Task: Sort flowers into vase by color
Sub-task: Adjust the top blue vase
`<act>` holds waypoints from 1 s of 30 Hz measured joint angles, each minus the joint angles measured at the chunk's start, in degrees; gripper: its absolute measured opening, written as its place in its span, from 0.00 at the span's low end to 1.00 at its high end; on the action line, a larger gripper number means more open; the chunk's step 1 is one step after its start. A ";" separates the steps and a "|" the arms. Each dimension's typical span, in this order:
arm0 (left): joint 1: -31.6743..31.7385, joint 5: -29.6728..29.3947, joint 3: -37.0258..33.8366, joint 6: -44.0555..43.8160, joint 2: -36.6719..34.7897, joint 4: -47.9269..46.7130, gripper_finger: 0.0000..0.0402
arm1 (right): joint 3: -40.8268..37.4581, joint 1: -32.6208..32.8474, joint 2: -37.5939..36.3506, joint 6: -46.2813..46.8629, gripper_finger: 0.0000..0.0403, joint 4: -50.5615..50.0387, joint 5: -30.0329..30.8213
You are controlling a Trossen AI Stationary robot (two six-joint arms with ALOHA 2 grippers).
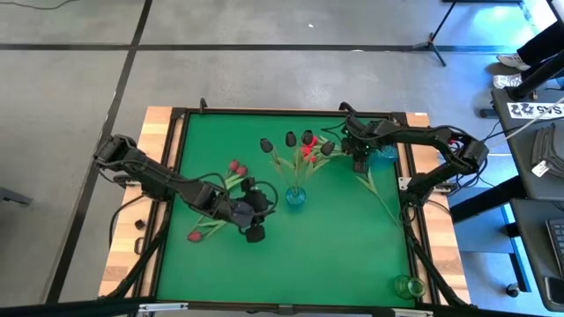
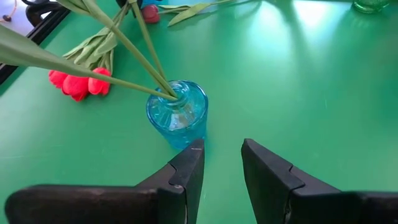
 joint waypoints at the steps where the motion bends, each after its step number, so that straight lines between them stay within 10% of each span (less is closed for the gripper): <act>1: -0.10 0.02 0.00 0.00 0.00 -0.01 0.26 | 0.00 -0.02 0.00 0.12 0.30 0.08 -0.16; 15: -0.31 -1.01 0.00 -0.01 0.00 -0.35 0.26 | -0.02 -0.04 -0.52 3.13 0.72 6.83 -7.69; 30: -0.44 -1.11 0.00 -0.89 0.00 -1.05 0.26 | -0.03 -0.04 4.43 5.87 0.59 18.68 -10.36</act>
